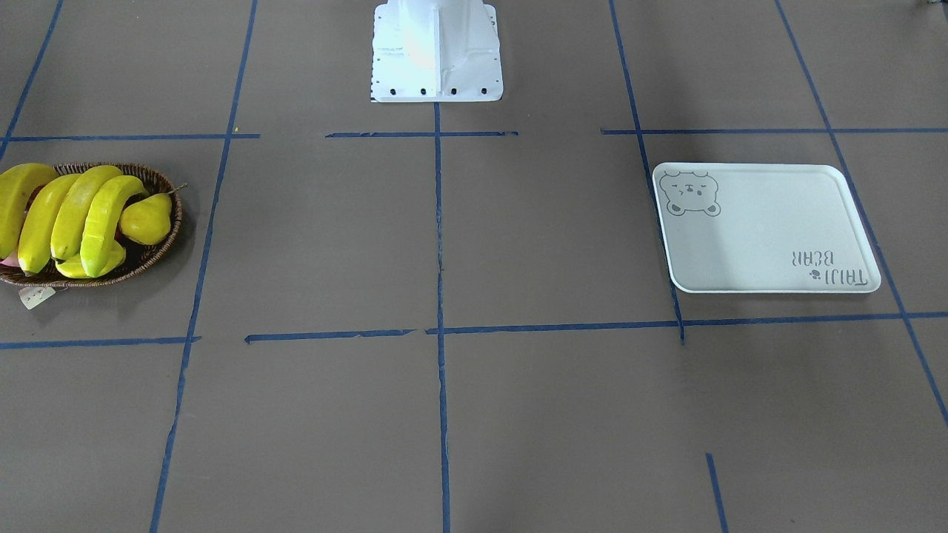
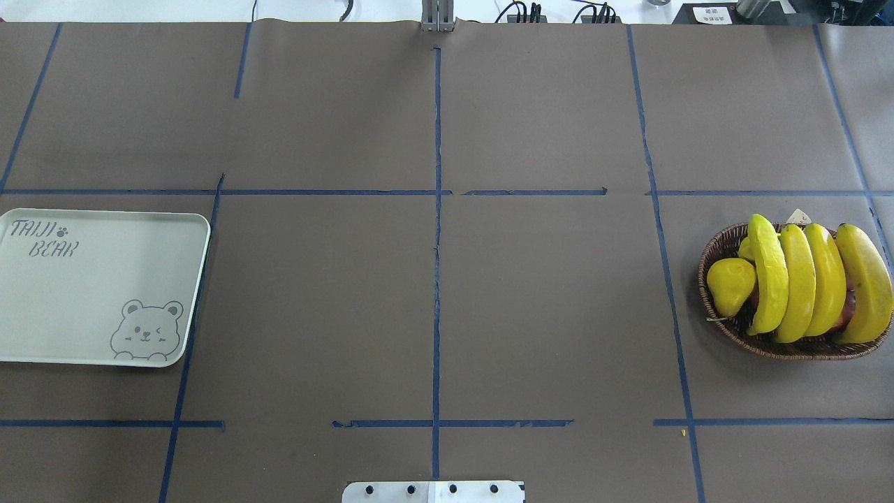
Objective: Transfer all bananas from basket to plate
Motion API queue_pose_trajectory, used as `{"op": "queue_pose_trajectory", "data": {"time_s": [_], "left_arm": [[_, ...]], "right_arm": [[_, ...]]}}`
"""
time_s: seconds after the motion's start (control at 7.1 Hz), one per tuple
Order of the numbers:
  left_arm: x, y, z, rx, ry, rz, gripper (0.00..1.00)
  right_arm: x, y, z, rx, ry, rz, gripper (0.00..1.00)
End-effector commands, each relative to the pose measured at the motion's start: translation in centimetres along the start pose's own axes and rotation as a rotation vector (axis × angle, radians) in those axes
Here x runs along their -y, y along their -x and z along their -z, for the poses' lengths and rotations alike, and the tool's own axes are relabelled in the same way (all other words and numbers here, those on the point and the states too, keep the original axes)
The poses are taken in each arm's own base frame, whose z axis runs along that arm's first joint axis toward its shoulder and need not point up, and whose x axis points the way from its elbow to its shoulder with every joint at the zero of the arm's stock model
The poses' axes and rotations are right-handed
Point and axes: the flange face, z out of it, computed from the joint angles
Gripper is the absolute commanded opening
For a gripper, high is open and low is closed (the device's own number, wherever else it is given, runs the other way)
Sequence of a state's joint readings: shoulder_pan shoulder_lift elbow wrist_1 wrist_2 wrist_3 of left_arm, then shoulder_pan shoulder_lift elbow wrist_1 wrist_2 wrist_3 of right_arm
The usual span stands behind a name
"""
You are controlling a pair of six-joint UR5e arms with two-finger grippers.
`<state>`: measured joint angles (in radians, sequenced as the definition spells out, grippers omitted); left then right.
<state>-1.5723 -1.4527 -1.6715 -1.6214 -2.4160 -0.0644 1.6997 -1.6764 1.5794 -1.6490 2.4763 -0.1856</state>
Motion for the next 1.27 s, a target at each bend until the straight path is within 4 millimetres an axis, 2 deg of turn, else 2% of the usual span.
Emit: {"op": "queue_pose_trajectory", "data": {"time_s": [0.0, 0.99, 1.13], "left_arm": [[0.0, 0.0, 0.0, 0.0, 0.001, 0.002, 1.0], [0.0, 0.0, 0.0, 0.0, -0.002, -0.003, 1.0], [0.0, 0.0, 0.0, 0.0, -0.002, -0.003, 1.0]], "right_arm": [[0.1, 0.1, 0.1, -0.001, -0.002, 0.001, 1.0], [0.1, 0.3, 0.2, 0.0, -0.005, -0.006, 1.0], [0.2, 1.5, 1.2, -0.005, -0.023, 0.018, 1.0]]}}
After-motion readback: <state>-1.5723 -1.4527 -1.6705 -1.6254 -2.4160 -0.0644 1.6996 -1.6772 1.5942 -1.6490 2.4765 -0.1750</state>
